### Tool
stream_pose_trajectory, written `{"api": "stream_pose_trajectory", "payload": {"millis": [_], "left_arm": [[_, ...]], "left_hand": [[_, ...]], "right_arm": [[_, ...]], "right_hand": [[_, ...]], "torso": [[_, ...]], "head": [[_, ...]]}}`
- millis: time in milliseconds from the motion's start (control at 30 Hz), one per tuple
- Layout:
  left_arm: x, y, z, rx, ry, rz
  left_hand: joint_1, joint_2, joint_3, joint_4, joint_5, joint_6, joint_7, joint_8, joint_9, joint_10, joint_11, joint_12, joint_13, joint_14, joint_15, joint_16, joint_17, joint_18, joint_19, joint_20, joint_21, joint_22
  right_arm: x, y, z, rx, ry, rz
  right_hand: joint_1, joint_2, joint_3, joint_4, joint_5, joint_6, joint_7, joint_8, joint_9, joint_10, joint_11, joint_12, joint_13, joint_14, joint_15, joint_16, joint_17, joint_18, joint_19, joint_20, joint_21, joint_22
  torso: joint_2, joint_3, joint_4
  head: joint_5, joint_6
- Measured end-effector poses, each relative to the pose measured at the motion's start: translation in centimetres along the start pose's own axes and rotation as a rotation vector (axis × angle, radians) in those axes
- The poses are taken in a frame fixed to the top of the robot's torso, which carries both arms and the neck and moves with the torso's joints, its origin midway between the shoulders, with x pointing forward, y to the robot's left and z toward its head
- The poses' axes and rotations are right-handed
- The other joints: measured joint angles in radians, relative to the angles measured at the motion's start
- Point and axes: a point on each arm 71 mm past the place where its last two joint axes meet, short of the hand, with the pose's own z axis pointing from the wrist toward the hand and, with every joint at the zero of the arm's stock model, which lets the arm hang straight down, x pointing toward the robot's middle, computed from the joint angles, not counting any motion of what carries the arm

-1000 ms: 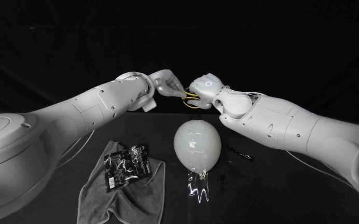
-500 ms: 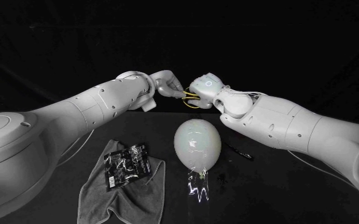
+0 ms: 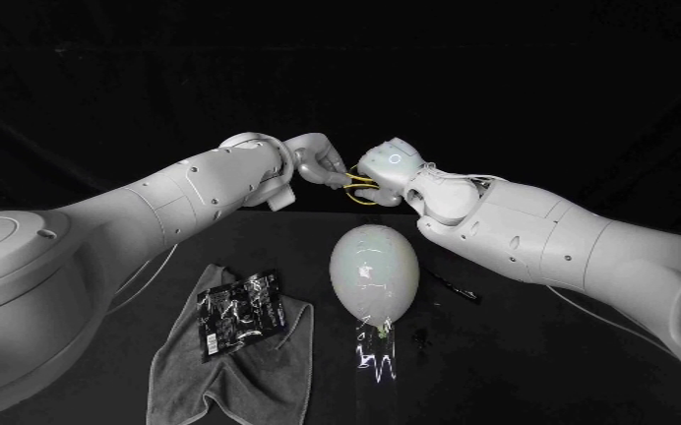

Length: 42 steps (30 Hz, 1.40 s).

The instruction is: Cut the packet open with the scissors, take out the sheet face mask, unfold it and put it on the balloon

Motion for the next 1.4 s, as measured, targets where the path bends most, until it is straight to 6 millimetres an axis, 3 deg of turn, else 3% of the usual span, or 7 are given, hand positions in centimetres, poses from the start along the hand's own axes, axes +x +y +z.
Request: {"api": "stream_pose_trajectory", "payload": {"millis": [200, 333, 500, 633, 800, 1100, 1400], "left_arm": [[-0.07, -0.09, -0.01, 0.002, 0.004, -0.002], [-0.09, -0.14, -0.01, 0.003, 0.005, -0.003], [-0.06, -0.17, 0.01, 0.003, 0.007, -0.003], [-0.04, -0.17, 0.01, 0.0, 0.007, -0.003], [-0.03, -0.03, -0.01, -0.011, 0.006, -0.002], [-0.01, 0.46, -0.11, -0.047, 0.005, 0.0], [-0.15, 0.8, -0.21, -0.076, -0.001, 0.001]], "left_hand": [[0.02, -0.007, 0.026, -0.009, -0.006, 0.04, -0.019, 0.039, 0.027, 0.049, 0.007, 0.018, 0.002, 0.07, -0.027, 0.036, 0.02, 0.0, 0.055, -0.002, 0.036, 0.014], [0.017, -0.011, 0.041, 0.006, -0.004, 0.045, -0.025, 0.072, 0.052, 0.075, 0.003, 0.021, 0.003, 0.089, -0.038, 0.04, 0.032, 0.0, 0.071, -0.004, 0.058, 0.023], [-0.01, -0.026, 0.053, 0.018, -0.003, 0.041, -0.031, 0.092, 0.082, 0.094, -0.005, 0.017, 0.004, 0.104, -0.046, 0.04, 0.039, -0.001, 0.071, -0.004, 0.066, 0.027], [-0.021, -0.028, 0.057, 0.022, -0.003, 0.032, -0.03, 0.099, 0.096, 0.102, -0.007, 0.012, 0.004, 0.107, -0.049, 0.04, 0.043, 0.01, 0.074, -0.008, 0.072, 0.031], [-0.036, -0.034, 0.062, 0.027, -0.002, 0.025, -0.03, 0.11, 0.11, 0.119, -0.019, 0.007, 0.004, 0.11, -0.05, 0.04, 0.048, 0.01, 0.074, -0.008, 0.079, 0.035], [-0.079, -0.044, 0.091, 0.017, -0.002, 0.012, -0.031, 0.13, 0.13, 0.126, -0.019, 0.0, 0.003, 0.113, -0.048, 0.039, 0.058, 0.01, 0.074, -0.008, 0.098, 0.044], [-0.091, -0.045, 0.099, 0.009, -0.002, 0.009, -0.032, 0.139, 0.151, 0.129, -0.02, -0.007, 0.002, 0.116, -0.048, 0.039, 0.063, 0.009, 0.08, -0.013, 0.116, 0.053]], "right_arm": [[0.02, -0.01, -0.13, -0.001, -0.015, 0.001], [-0.04, 0.12, -0.16, -0.005, -0.024, 0.004], [-0.08, 0.05, -0.2, -0.004, -0.031, 0.014], [-0.1, -0.05, -0.23, -0.005, -0.038, 0.027], [-0.15, -0.4, -0.29, 0.004, -0.048, 0.053], [-0.58, -0.72, -0.4, 0.01, -0.091, 0.128], [-0.82, -0.64, -0.5, -0.007, -0.113, 0.203]], "right_hand": [[-0.002, -0.029, 0.037, -0.006, -0.002, -0.051, 0.023, -0.036, -0.009, -0.027, -0.028, 0.007, -0.154, 0.003, 0.007, -0.038, -0.02, 0.025, -0.055, 0.007, -0.094, 0.0], [-0.004, -0.055, 0.249, -0.18, -0.006, -0.091, 0.046, -0.07, -0.022, -0.106, -0.023, -0.173, -0.281, 0.0, 0.029, -0.07, -0.07, 0.041, -0.093, 0.016, -0.165, 0.0], [0.006, -0.081, 0.345, -0.257, -0.008, -0.101, 0.052, -0.085, -0.033, -0.135, -0.011, -0.277, -0.362, -0.004, 0.04, -0.129, -0.169, 0.059, -0.152, 0.025, -0.271, 0.001], [0.013, -0.088, 0.359, -0.271, -0.001, -0.101, 0.052, -0.086, -0.038, -0.135, -0.008, -0.314, -0.395, -0.024, 0.044, -0.178, -0.24, 0.067, -0.195, 0.027, -0.35, 0.001], [0.018, -0.122, 0.368, -0.28, -0.001, -0.148, 0.04, -0.128, -0.071, -0.189, -0.004, -0.418, -0.48, -0.247, 0.075, -0.557, -0.664, 0.139, -0.481, 0.05, -0.792, -0.091], [0.014, -0.166, 0.362, -0.29, -0.001, -0.182, 0.03, -0.131, -0.134, -0.182, 0.001, -0.49, -0.645, -0.379, 0.161, -0.945, -0.836, 0.142, -0.607, 0.126, -1.056, -0.278], [0.0, -0.188, 0.273, -0.281, 0.002, -0.211, 0.029, -0.131, -0.193, -0.261, -0.01, -0.492, -0.745, -0.599, 0.177, -1.135, -0.908, 0.116, -0.729, 0.187, -1.244, -0.432]], "torso": [[0.0, 0.0, 0.0], [0.0, -0.0003, 0.0002], [0.0, -0.0006, 0.0], [0.0, -0.0006, 0.0], [0.0, 0.0, -0.0002], [0.0, 0.0002, -0.0006], [0.0, 0.0, -0.0007]], "head": [[0.0, -0.002], [0.0, -0.002], [0.0, -0.003], [0.0, -0.004], [0.0, -0.004], [0.0, -0.003], [0.002, 0.0]]}}
